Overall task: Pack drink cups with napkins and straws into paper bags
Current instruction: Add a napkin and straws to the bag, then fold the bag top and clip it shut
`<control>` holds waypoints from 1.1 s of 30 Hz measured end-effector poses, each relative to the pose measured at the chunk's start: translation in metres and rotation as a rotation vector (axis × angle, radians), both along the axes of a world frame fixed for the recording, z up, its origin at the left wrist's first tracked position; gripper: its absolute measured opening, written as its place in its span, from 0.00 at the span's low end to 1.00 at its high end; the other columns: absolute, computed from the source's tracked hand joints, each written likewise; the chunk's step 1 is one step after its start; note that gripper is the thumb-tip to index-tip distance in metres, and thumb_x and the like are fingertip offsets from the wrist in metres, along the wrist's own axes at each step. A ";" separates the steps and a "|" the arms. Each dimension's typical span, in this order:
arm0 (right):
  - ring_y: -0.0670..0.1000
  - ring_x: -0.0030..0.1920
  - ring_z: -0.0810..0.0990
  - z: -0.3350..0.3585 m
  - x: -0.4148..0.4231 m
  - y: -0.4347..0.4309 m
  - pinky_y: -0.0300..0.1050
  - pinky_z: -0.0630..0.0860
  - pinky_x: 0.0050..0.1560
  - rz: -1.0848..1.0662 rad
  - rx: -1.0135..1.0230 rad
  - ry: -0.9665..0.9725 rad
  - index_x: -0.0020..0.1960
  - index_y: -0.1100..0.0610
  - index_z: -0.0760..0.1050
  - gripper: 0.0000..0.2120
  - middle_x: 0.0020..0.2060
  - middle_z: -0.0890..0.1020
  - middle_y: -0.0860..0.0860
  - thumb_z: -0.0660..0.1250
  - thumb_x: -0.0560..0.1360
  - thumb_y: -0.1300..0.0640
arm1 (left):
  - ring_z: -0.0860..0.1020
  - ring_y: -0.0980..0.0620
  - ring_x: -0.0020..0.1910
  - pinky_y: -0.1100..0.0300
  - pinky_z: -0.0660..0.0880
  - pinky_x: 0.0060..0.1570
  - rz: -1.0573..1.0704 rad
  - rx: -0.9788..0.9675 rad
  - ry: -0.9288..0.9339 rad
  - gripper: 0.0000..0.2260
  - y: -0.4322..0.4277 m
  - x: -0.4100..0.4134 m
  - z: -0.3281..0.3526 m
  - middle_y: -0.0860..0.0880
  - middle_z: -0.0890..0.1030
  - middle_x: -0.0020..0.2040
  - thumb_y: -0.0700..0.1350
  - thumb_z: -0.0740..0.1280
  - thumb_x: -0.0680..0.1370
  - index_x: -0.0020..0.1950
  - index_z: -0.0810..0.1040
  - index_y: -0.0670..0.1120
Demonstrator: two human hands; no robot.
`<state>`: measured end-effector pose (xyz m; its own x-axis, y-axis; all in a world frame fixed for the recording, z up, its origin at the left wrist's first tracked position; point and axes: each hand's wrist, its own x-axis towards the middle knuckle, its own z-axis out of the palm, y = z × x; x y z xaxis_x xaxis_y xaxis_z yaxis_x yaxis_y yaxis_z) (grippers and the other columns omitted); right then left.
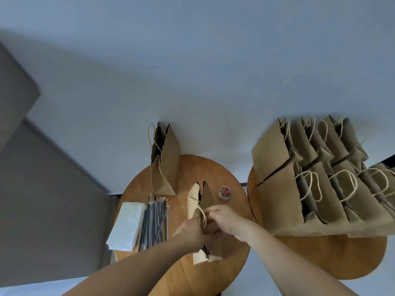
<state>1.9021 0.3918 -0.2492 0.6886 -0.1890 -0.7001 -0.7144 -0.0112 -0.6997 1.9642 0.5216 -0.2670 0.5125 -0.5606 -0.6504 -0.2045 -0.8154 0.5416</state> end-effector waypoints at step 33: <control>0.52 0.40 0.78 -0.037 -0.034 -0.070 0.44 0.68 0.37 0.744 -1.048 -0.222 0.50 0.56 0.76 0.13 0.41 0.81 0.52 0.58 0.83 0.49 | 0.80 0.49 0.49 0.55 0.77 0.49 -0.699 -0.074 -0.634 0.15 0.034 0.079 -0.004 0.51 0.82 0.51 0.54 0.59 0.81 0.68 0.72 0.59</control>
<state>1.8678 0.3223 -0.2858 0.9452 -0.0980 -0.3114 -0.1716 -0.9606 -0.2188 2.0428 0.5559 -0.2708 0.2909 -0.9029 -0.3164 -0.9076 -0.3651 0.2073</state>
